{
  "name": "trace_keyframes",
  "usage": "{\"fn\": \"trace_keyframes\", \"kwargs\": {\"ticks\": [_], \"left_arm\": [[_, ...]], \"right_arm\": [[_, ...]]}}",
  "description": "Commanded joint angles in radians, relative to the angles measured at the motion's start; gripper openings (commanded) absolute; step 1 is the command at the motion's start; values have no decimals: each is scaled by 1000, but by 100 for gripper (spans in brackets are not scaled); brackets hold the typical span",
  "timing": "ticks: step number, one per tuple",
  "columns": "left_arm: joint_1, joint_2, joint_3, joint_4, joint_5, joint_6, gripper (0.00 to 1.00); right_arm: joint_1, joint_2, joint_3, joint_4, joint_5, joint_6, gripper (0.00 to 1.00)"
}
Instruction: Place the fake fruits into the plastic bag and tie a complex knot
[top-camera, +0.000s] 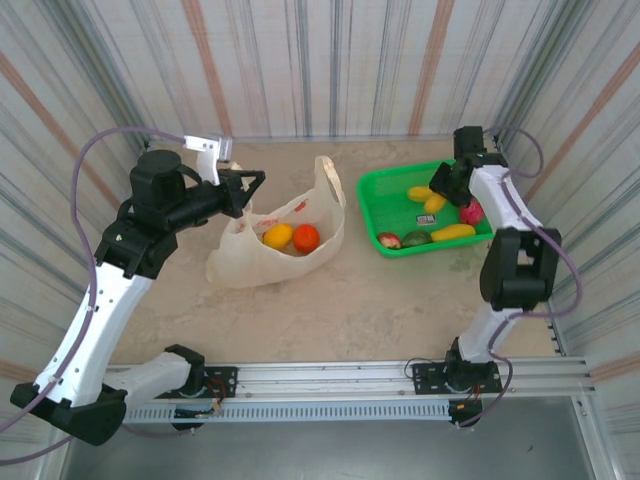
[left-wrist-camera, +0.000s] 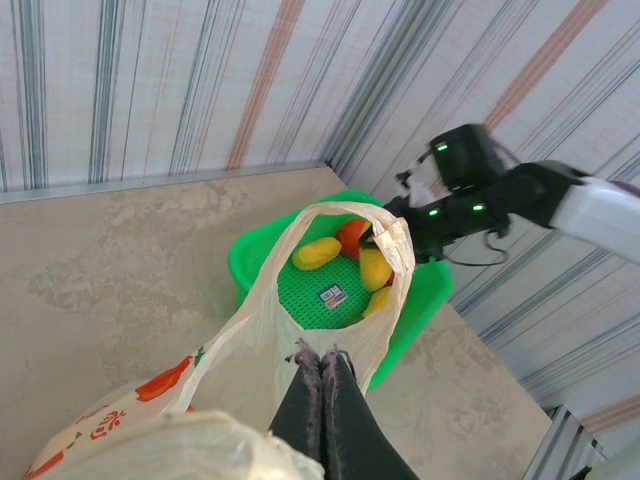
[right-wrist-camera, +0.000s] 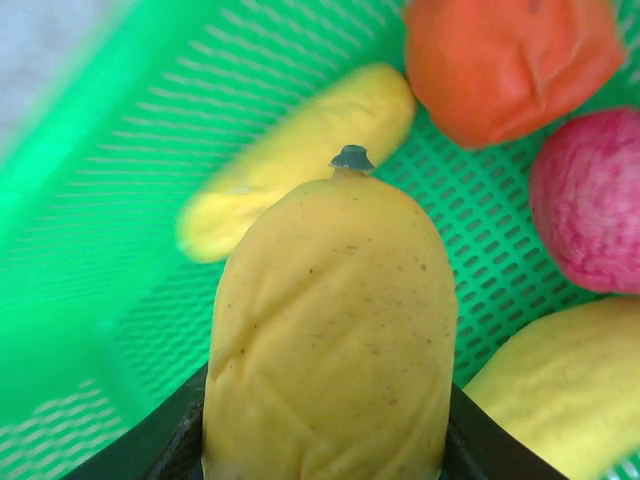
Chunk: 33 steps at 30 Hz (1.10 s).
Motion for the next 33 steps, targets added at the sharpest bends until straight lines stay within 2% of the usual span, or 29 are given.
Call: {"fn": "trace_keyframes", "kwargs": {"ticks": [1,5,7,9,15,20,23,25,33], "left_arm": [[-7,-9,30,3,-11,11,0],[-7,-5,34,2,-13,9,0],[-5,-2,39,-4,-17,13,0],[-5,-1,43,-8,-17,15,0],[-2,1,37,-11,-25,16,0],[1,3,36,-9,-24,11,0],[4,1,39,-11,-24,11,0],[4,-1,42,-15,-24,11,0],[4,-7,43,-11,-12,6,0]], "right_arm": [[27,-183,-58,93,-50,22,44],[91,-399,-135,236,-158,-9,44],[172,-488,-148,326,-241,-93,45],[286,-559,-130,368,-263,-183,46],[548,-582,23,321,-322,-285,45],[773,-527,46,290,-213,-398,44],[867,-475,30,281,-134,-466,44],[900,-448,-1,304,-93,-497,45],[903,-292,-62,401,27,-510,44]]}}
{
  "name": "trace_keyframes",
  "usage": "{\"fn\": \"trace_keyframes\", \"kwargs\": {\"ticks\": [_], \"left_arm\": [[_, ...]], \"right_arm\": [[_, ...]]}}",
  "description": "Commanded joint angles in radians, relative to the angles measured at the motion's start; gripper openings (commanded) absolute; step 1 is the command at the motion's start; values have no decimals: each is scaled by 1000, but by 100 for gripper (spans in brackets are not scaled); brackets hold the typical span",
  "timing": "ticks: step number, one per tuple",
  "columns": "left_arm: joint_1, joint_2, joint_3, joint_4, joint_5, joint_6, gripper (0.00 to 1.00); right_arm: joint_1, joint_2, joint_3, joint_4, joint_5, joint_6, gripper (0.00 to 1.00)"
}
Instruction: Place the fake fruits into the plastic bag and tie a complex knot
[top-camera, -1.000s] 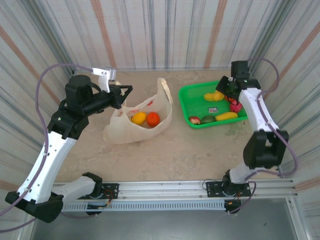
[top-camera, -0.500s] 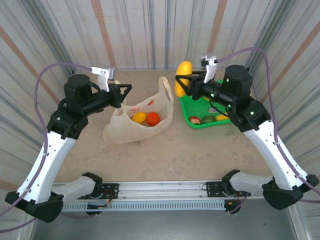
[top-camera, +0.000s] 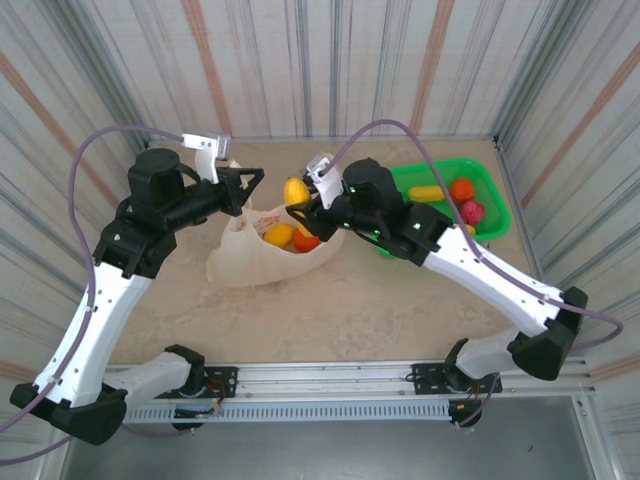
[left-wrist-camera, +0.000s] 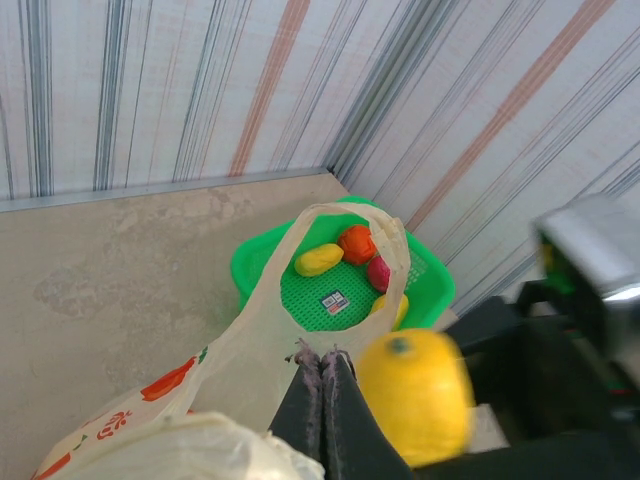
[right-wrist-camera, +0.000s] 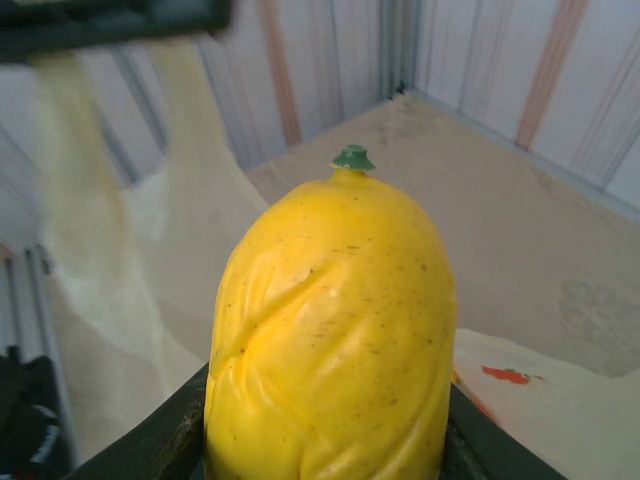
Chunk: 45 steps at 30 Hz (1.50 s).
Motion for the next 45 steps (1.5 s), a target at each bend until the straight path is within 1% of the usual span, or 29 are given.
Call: {"fn": "trace_keyframes", "kwargs": {"ticks": [1,7,14,17,19,20,22,24,31,34,37,40,45], "left_arm": [[4,-10,28,-9,0,6,0],[4,-7,28,-7,1,4,0],[5,-6,32,-11,-4,8,0],[5,1,34,-9,0,7,0],[5,6,38,-7,4,7,0],[5,9,39,-7,6,7,0],[5,10,39,-7,10,4,0],[5,11,39,-8,10,4,0],[7,5,39,-14,2,9,0],[10,6,37,-13,2,10,0],[10,7,33,-13,0,12,0],[11,9,30,-12,0,12,0],[11,6,26,-12,-9,15,0]], "right_arm": [[-2,63,-2,68,88,-26,44],[-15,162,-12,115,79,10,45],[-30,140,-147,195,52,78,49],[-42,127,-193,222,42,106,54],[-51,123,-200,221,27,123,66],[-51,124,-197,214,25,126,70],[-52,118,-182,199,20,124,72],[-52,106,-168,187,17,121,71],[-53,20,-57,101,-40,98,62],[-57,-25,-10,58,-84,89,60],[-67,-86,15,20,-93,81,60],[-116,-167,-3,10,-112,105,59],[-283,-313,-104,32,-139,212,58]]}}
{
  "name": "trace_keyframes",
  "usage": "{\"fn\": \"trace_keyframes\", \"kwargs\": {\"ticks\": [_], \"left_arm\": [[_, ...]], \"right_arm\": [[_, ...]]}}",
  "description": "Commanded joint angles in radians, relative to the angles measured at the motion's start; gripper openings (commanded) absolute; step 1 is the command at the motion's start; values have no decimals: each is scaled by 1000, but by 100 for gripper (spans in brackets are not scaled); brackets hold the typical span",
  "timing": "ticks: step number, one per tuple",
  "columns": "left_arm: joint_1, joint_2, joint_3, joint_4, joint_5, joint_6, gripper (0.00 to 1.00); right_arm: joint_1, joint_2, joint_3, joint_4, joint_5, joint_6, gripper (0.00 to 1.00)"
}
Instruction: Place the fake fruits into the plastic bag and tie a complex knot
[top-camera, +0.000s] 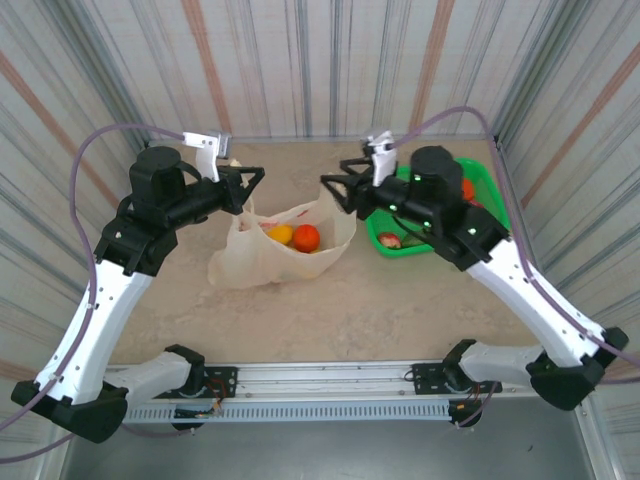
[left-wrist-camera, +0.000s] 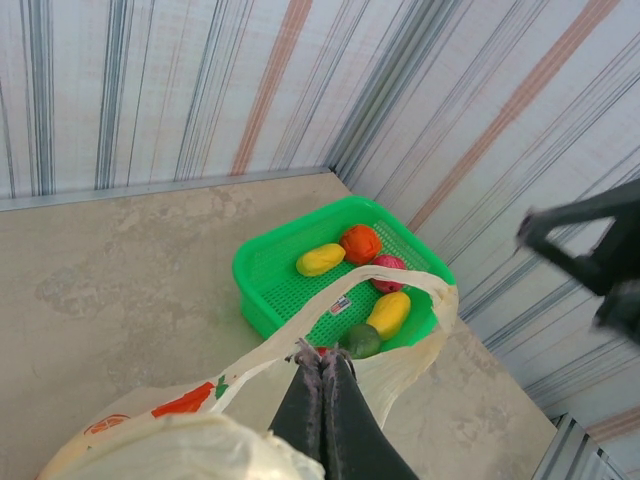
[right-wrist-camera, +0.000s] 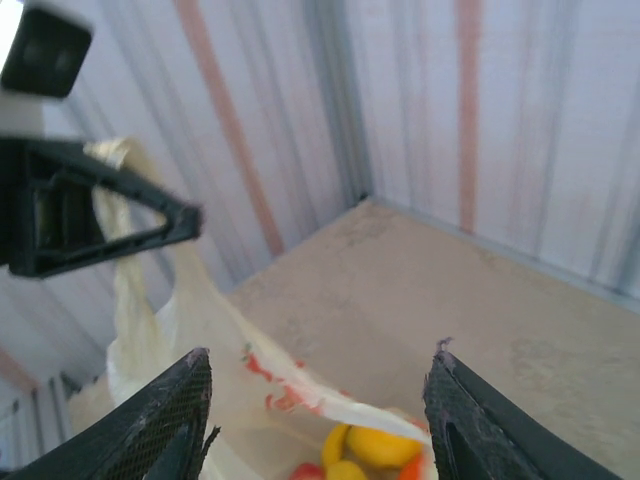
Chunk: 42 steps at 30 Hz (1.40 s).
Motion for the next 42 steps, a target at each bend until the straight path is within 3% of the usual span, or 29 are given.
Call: {"fn": "trace_keyframes", "kwargs": {"ticks": [1,8,14,17,20,27,42], "left_arm": [[8,-8,19,-11,-9,14,0],[8,-8,18,-7,-10,13,0],[7,-7,17,-5,-6,11,0],[7,-8,13,-2,-6,11,0],[7,-7,12,0,-3,13,0],[-3,-10,21,-14,-24,36,0],[-19,5,31,-26,-49,64,0]], "right_arm": [[-113,-82,-81,-18,-27,97,58],[-417,-127,-255,5,14,377,56],[-602,86,-219,-144,127,780,56],[-670,202,-201,-183,102,951,56],[-699,295,-189,-175,99,1075,61],[-752,567,-61,-200,62,1182,65],[-722,958,231,-229,97,1218,67]]}}
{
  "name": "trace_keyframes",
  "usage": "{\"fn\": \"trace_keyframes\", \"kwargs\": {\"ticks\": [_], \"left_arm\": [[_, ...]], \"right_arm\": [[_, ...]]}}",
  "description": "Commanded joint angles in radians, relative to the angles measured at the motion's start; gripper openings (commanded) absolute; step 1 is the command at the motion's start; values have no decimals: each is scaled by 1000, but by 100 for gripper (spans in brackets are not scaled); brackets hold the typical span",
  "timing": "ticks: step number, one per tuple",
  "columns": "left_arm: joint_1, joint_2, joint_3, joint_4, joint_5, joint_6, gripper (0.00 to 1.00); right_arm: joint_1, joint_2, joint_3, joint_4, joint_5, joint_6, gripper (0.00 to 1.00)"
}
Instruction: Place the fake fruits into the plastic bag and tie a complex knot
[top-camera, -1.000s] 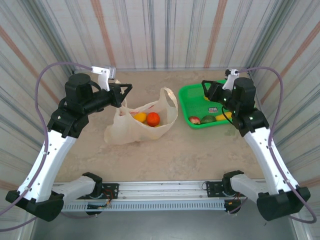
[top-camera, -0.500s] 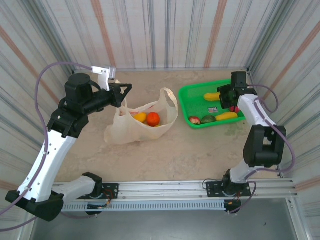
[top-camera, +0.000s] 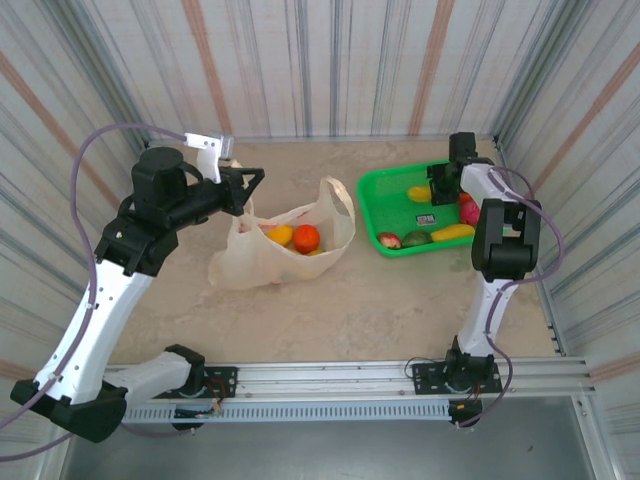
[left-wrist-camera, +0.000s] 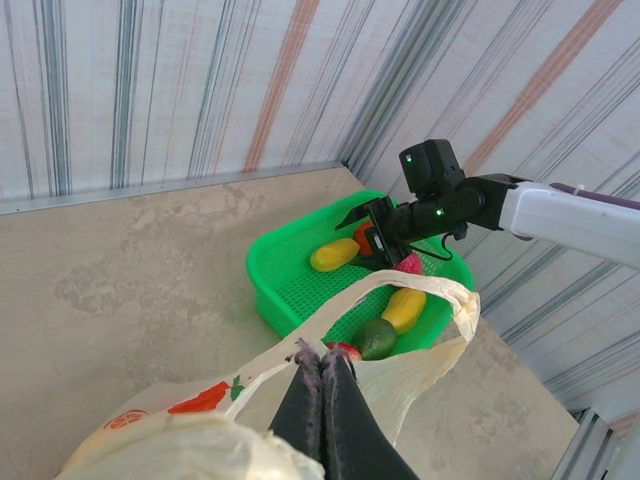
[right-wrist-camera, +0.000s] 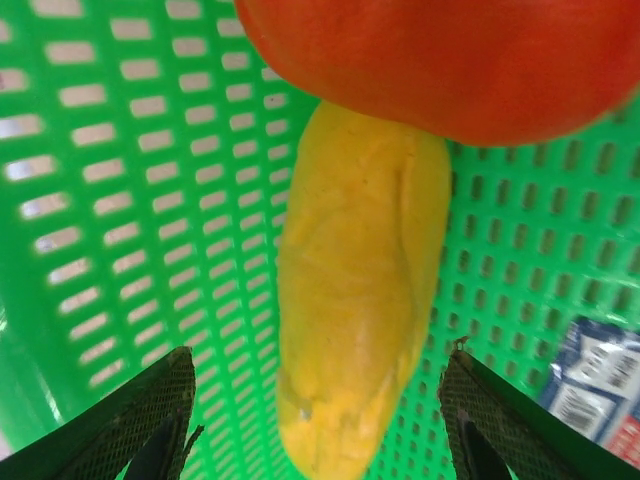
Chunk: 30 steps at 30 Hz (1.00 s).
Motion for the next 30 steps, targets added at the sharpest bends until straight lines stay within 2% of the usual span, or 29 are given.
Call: {"fn": "trace_keyframes", "kwargs": {"ticks": [1,8,14,21,26,30], "left_arm": [[-5,2,29,-6,-17,30,0],[-5,8,31,-9,-23,35,0],[-5,18,37,-7,-22,33,0],[-5,24,37,-5,-28,35,0],[-4,27,43,-9,-33,34,0],[1,28,40,-5,-28,26,0]], "right_arm": [[14,56,37,-43,36,35,67],[10,109,3,-35,36,43,61],[-3,82,-48,17,16,31,47],[-6,-70,-100,42,-26,8,44],[4,-236,-139,76,-78,-28,44],[19,-404,-202,182,-164,-107,44]]}}
